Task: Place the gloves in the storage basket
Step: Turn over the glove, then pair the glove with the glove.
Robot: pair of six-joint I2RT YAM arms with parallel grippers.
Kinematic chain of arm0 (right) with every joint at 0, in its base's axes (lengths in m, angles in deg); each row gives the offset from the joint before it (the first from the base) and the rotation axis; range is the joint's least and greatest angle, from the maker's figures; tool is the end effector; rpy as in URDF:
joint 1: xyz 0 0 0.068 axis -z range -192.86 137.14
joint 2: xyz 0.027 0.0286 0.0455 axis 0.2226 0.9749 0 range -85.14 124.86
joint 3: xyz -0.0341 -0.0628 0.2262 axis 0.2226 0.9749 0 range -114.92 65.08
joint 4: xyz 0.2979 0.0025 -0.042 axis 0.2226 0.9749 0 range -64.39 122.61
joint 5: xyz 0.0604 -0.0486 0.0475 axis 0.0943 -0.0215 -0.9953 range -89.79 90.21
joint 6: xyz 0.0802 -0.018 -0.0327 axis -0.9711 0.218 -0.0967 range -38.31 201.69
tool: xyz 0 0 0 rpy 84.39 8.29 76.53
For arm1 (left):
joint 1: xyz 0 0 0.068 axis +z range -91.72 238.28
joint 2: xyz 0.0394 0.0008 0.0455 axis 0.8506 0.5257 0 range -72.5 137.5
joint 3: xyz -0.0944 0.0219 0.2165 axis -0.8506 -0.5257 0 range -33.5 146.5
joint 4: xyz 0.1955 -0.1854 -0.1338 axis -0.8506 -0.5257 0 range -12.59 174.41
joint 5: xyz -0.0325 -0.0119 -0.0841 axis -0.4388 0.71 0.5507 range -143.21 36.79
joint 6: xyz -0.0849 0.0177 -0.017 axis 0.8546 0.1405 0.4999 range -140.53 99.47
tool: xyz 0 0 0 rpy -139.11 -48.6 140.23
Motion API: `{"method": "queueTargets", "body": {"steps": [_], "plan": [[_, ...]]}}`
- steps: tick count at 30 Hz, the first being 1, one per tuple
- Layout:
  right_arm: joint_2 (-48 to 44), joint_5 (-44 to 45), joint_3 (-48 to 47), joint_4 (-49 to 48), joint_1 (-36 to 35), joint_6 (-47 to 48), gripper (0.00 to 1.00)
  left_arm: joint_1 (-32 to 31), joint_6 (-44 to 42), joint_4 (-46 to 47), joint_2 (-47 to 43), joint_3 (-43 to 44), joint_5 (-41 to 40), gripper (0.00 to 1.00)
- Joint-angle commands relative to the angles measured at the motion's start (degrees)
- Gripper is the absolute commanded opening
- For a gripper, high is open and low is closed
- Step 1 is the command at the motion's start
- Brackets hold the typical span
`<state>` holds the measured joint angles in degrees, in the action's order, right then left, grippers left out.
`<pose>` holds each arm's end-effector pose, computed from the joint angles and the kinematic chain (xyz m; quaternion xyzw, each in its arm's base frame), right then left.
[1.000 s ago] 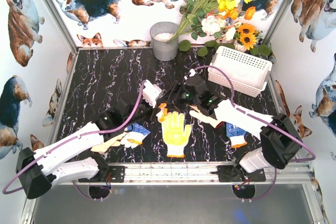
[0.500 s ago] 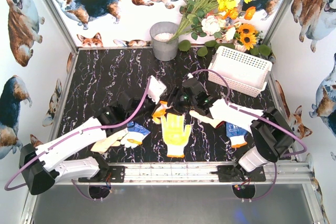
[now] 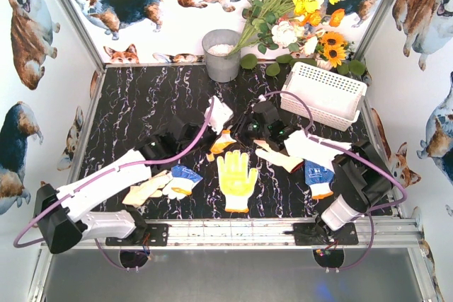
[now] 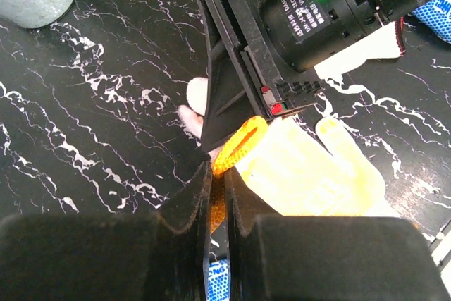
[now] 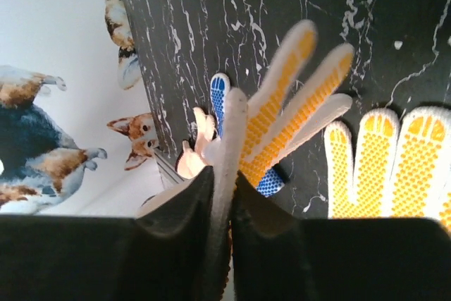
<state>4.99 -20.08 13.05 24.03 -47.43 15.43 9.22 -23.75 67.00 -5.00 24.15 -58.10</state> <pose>0.3154 0.2504 0.1229 0.1638 0.8673 0.4416 0.1611 0.2418 -0.2684 0.2635 0.3559 0.7756 -0.1689 0.4932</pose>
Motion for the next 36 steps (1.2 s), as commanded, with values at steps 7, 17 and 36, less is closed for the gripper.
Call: {"method": "queueTargets", "body": {"steps": [7,17,36], "plan": [[1.35,-3.24,-0.81,-9.45,4.21,2.05,0.0,2.68,-2.29,2.99,6.88,6.45,0.44,0.0],[1.2,1.0,4.04,-14.39,6.09,7.27,0.0,5.7,-5.27,3.09,14.16,10.04,4.99,0.0],[-8.96,6.16,17.84,-7.83,5.44,8.69,0.02,4.63,0.41,3.97,17.48,4.05,20.12,0.0]]}}
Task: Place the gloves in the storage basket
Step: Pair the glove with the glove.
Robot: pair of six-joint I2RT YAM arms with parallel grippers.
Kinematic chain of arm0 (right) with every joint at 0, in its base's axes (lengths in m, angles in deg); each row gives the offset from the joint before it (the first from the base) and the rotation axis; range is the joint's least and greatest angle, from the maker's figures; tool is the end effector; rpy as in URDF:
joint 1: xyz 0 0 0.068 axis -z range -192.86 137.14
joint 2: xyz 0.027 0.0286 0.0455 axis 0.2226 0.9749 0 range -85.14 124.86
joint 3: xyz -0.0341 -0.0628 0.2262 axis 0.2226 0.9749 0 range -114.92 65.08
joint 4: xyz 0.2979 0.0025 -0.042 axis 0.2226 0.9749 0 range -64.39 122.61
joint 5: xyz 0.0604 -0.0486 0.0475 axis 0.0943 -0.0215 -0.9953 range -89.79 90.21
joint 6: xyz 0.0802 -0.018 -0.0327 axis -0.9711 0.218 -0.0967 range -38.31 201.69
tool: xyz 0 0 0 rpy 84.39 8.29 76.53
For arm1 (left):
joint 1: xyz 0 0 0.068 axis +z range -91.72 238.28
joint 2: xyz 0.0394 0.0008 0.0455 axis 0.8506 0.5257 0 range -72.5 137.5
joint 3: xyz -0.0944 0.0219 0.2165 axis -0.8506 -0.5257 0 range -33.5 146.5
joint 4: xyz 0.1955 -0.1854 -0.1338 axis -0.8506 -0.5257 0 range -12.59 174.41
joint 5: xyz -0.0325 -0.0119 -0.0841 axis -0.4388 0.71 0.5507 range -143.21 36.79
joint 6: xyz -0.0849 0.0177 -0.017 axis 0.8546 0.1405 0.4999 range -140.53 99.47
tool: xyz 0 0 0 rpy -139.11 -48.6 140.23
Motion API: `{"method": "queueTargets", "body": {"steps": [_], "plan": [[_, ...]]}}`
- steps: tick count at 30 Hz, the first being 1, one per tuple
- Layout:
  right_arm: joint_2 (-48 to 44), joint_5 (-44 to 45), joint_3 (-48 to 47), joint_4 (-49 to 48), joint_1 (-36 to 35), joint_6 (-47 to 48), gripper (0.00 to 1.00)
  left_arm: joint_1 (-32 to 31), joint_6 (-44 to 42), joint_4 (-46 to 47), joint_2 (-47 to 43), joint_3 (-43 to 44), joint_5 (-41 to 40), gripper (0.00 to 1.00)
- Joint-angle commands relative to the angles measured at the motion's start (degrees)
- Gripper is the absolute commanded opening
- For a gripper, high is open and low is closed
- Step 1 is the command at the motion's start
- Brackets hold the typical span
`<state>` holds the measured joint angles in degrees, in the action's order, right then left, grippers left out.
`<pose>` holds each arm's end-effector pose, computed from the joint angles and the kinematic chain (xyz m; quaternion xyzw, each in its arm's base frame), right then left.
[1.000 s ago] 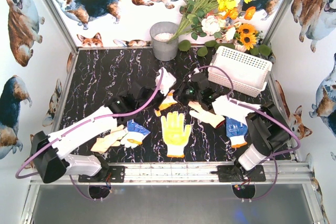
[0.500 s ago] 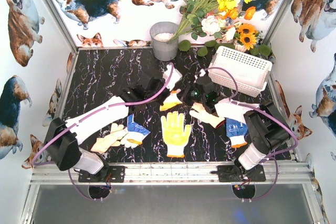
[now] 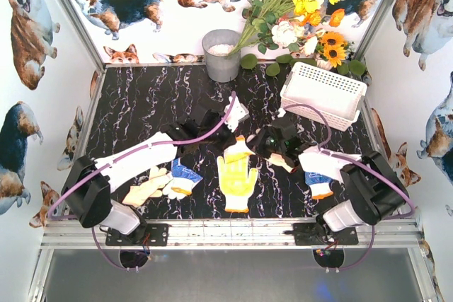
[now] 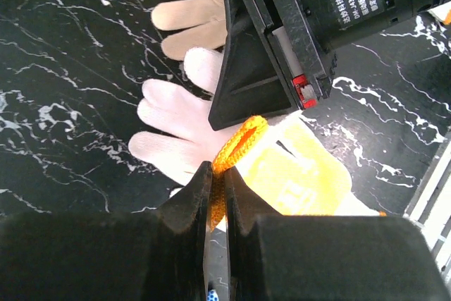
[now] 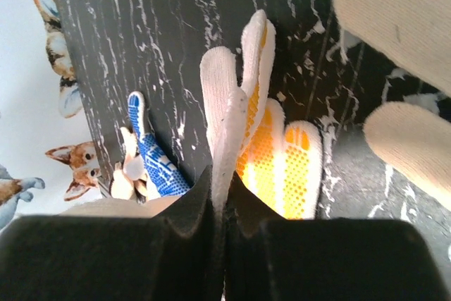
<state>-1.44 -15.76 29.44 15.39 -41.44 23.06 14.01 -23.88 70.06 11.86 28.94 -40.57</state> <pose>0.2965 0.1861 0.0742 0.1716 0.8749 0.3906 0.2293 0.2799 -0.2967 0.1989 0.4035 0.7911 -0.2489 0.3865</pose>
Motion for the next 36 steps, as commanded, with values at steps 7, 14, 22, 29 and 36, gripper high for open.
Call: {"method": "queueTargets", "body": {"steps": [7,14,22,29,36], "plan": [[-4.34,3.06,2.94,2.91,-2.58,0.75,0.1,-0.23,-0.12,-1.19,0.17,-2.11,4.65,0.0],[-8.71,6.2,5.75,6.77,-3.4,-0.82,0.2,-0.36,-0.23,-2.83,-1.35,-5.09,5.92,0.0],[-8.25,5.02,5.07,7.7,-4.87,0.41,0.25,-0.34,-2.6,-6.77,-4.99,-6.07,3.35,0.0],[-8.21,5.55,6.83,6.63,-5.93,-0.27,0.25,-0.38,-4.49,-9.68,-6.06,-5.16,2.56,0.0],[-7.33,5.92,6.8,6.13,-6.27,-0.63,0.2,-0.63,-7.08,-13.03,-7.53,-4.47,0.83,0.0]]}}
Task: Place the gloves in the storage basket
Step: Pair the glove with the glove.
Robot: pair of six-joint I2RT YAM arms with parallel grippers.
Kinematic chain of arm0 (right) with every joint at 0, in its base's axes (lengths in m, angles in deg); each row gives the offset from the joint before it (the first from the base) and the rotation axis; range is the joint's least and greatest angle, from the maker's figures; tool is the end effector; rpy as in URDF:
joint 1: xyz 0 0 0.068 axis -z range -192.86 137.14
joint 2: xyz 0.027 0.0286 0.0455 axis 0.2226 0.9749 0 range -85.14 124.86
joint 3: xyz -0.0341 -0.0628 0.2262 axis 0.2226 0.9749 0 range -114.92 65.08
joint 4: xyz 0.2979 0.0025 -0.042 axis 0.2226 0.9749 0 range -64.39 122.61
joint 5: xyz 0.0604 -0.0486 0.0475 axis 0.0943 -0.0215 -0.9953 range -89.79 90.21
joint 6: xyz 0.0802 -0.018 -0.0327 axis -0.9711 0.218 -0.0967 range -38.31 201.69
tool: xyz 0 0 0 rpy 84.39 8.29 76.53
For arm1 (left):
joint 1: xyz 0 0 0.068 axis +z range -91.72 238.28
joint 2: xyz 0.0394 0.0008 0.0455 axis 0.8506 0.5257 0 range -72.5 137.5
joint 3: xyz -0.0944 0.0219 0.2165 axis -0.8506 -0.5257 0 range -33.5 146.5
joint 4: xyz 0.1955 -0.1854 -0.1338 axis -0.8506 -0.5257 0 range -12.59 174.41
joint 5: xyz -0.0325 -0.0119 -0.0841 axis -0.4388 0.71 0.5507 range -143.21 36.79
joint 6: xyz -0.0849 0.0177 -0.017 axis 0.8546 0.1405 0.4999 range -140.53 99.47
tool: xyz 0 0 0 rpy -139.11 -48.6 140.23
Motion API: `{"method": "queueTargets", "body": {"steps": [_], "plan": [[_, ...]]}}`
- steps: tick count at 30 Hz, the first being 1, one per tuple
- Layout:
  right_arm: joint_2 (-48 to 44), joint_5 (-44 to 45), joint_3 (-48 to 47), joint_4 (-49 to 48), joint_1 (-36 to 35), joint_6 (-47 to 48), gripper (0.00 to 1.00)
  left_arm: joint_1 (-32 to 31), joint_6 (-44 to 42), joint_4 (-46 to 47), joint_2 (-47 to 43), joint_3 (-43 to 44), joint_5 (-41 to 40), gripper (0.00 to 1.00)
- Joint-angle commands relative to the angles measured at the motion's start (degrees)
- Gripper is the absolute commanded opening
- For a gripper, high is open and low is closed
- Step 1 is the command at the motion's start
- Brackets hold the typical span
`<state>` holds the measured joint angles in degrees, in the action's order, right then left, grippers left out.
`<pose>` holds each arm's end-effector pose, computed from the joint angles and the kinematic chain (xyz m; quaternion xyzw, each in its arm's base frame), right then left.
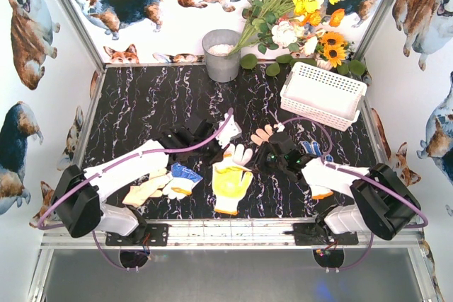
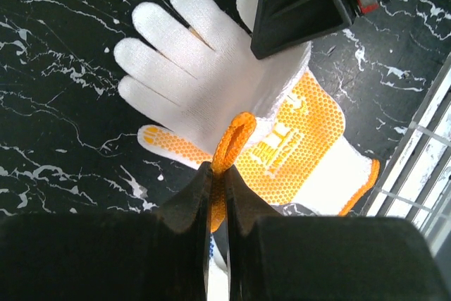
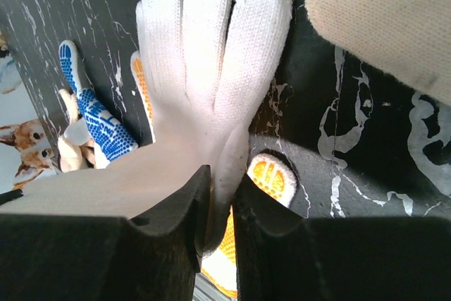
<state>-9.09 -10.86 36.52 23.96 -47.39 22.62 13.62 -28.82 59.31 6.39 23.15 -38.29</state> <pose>0.2456 0.1872 0.0546 0.1606 0.9090 0.3339 0.1910 0.2461 -0.2716 0.1730 0.4541 0.8057 -0.2274 0.3049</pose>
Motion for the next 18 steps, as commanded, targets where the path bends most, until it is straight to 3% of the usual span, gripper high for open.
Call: {"method": "queueTargets", "body": {"steps": [1,9,14,18], "plan": [[0.21,1.2,-0.39,-2.63,-0.55,-0.29,0.19,-0.32,-1.9,-2.13,-2.65,1.41,-1.74,0.0],[1.86,1.42,-1.11,-6.13,-2.66,-1.51,0.03,-0.34,-3.61,-4.21,-4.59,3.53,-6.54,0.0],[4.71,2.29,-3.25,-7.37,-5.08,-1.65,0.0,-0.34,-4.17,-4.52,-6.46,2.81,-9.05,0.0],[5.31,3.08,-4.03,-7.01,-6.13,-1.86,0.0,-0.5,-2.09,-4.69,-7.07,1.89,-4.51,0.0]]}}
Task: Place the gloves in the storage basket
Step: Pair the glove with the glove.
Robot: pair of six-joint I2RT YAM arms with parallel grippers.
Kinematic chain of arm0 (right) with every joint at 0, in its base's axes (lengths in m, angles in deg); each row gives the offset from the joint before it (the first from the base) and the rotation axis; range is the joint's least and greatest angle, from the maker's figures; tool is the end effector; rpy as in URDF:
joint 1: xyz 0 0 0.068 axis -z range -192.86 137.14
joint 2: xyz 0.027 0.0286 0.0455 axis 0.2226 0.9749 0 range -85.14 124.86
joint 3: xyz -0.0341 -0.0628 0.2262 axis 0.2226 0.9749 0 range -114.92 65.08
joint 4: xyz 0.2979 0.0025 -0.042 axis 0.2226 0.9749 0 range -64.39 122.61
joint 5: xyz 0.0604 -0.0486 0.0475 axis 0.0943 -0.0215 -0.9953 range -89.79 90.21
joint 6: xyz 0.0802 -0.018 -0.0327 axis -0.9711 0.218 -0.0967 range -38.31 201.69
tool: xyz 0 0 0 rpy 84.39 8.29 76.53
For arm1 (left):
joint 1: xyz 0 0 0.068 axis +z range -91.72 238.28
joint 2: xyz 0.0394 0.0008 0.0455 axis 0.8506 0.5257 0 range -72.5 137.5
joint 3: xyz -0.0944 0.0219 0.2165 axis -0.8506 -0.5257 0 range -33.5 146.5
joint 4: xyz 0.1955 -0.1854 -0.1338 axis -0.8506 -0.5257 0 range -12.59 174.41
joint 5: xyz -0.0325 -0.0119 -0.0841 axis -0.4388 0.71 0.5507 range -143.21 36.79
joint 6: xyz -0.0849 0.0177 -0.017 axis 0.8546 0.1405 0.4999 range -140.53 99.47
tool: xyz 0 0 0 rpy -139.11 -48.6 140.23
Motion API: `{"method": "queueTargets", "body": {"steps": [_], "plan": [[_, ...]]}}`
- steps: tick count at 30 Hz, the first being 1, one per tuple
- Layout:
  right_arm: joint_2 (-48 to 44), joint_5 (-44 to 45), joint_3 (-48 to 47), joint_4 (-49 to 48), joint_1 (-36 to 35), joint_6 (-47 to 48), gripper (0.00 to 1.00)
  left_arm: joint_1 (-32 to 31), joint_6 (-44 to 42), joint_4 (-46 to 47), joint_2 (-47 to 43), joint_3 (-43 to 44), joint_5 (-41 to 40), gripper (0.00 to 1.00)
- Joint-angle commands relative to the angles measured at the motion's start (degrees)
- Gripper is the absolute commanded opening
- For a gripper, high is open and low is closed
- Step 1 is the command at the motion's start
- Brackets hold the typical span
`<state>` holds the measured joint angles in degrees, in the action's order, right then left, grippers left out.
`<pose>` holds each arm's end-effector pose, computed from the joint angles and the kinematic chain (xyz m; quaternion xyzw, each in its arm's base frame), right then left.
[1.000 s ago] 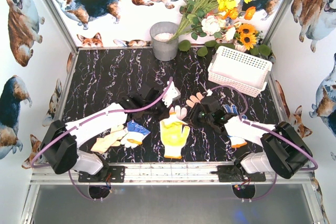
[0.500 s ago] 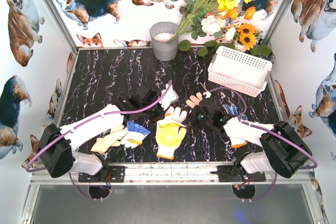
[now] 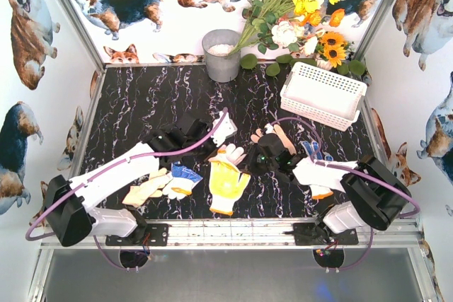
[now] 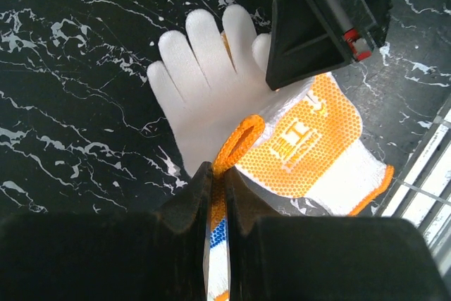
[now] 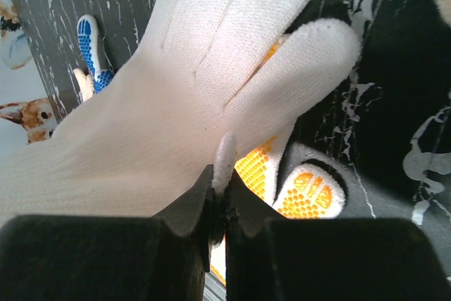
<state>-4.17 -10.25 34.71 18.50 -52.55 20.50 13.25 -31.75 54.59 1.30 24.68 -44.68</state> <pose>0.2390 0.2168 0.0501 0.1353 0.9056 0.3565 0.1859 0.2430 -0.2596 0.2040 0.4599 0.8005 -0.1757 0.3417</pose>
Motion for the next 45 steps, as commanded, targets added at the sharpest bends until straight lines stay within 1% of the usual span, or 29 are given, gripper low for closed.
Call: {"method": "queueTargets", "body": {"steps": [1,7,13,21,25,35,41,45], "plan": [[0.14,2.87,-2.3,-1.05,-1.08,0.46,0.0,-0.32,1.48,-0.04,-2.2,-0.01,2.74,0.0],[-2.24,4.56,-1.42,0.97,-1.43,1.2,0.0,-0.95,2.51,-1.38,-4.57,-2.47,3.43,0.0],[-4.36,5.31,-0.2,2.44,-1.69,1.67,0.0,-1.42,5.0,-2.75,-5.93,-3.68,8.19,0.0],[-3.79,5.99,1.09,2.37,-2.89,1.42,0.01,-3.22,8.03,-0.14,-5.97,-6.83,12.0,0.0],[-3.07,6.3,1.27,1.98,-3.25,1.34,0.01,-4.54,9.4,1.79,-4.62,-8.24,13.75,0.0],[-1.87,6.31,1.22,1.31,-3.65,1.25,0.02,-8.64,11.46,6.33,0.74,-10.18,14.87,0.0],[-1.46,5.99,0.34,1.36,-3.65,1.42,0.05,-9.5,12.2,6.63,2.58,-10.56,16.44,0.0],[-0.95,5.67,0.31,1.01,-3.65,1.26,0.06,-10.04,14.63,9.19,3.5,-12.17,18.51,0.01]]}}
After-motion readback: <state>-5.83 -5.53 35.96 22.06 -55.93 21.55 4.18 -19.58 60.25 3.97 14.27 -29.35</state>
